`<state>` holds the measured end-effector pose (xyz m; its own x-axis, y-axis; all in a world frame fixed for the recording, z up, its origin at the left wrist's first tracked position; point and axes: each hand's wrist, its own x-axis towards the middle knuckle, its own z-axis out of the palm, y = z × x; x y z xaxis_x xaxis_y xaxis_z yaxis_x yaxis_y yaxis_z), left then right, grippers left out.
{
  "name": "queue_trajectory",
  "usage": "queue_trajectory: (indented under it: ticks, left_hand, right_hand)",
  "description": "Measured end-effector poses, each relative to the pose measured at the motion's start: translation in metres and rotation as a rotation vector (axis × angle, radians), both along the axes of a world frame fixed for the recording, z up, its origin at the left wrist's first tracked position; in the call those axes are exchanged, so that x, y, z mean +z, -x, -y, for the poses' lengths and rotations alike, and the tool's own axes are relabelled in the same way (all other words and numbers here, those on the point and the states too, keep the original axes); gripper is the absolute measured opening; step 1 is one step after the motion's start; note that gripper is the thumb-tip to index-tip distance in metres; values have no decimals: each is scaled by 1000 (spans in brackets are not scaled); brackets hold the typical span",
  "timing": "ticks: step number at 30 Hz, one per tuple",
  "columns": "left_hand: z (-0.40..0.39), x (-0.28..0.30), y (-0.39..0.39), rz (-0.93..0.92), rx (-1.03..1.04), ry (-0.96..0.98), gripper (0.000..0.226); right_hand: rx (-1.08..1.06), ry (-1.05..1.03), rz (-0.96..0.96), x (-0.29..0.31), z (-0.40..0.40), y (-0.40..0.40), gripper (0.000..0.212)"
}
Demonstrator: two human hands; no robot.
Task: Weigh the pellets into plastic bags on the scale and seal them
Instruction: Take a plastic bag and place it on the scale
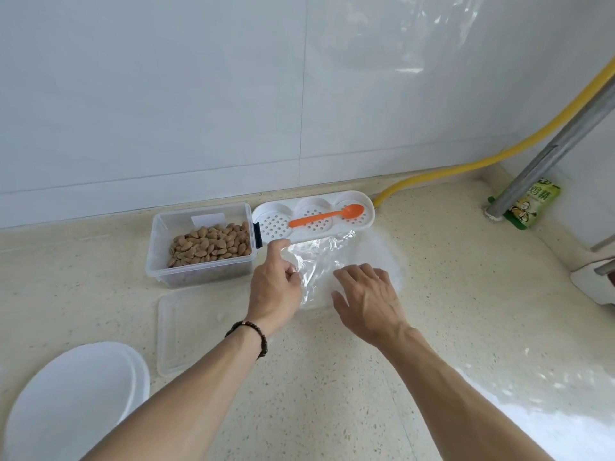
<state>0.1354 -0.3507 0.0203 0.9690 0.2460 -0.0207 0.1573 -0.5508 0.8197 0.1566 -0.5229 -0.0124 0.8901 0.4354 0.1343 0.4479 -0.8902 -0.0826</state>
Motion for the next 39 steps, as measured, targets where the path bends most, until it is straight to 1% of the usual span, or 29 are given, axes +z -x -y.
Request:
queue_trajectory:
  ticks: [2,3,5,6,8,12,14,16,19,22,25,28,30,34,39]
  left_hand:
    - [-3,8,3,-2,5,53,57]
    - [-6,11,4,-7,6,75,51]
    - [-16,20,7,-30,-7,103,22]
    - [-23,25,11,-48,-21,112,19]
    - [-40,37,20,-85,-63,155,23]
    - [-85,62,46,-114,-89,195,23]
    - [-110,70,62,-110,-82,205,23]
    - [-137,75,81,-98,-49,226,23]
    - [-183,75,111,-73,61,318,23]
    - [-230,66,141,-48,184,389,23]
    - [-270,51,168,-46,300,415,21]
    - [-299,33,181,-69,378,399,15]
    - [-314,21,180,-103,380,338,13]
    - [-330,3,166,-177,291,138,25]
    - [-331,-14,154,-225,196,4,32]
  right_hand:
    - [-17,-48,30,7,0,-1,32]
    - [-29,-74,39,12,-2,-2,34]
    - [-55,-125,52,24,-7,-3,38]
    - [-62,-151,67,30,-10,-3,40]
    - [-60,-191,71,45,-19,-1,46]
    - [-34,-227,92,73,-51,11,62]
    - [-25,-239,57,86,-72,21,64]
    - [-46,-259,-67,97,-93,33,58]
    - [-105,-336,-267,109,-125,57,45]
    - [-209,-481,-485,111,-156,87,35]
    - [-268,-602,-630,98,-188,119,28]
    - [-321,-687,-695,78,-219,139,26]
    - [-377,-740,-729,66,-236,147,27]
    - [-512,-819,-776,41,-251,158,26]
    - [-596,-812,-711,28,-252,159,35]
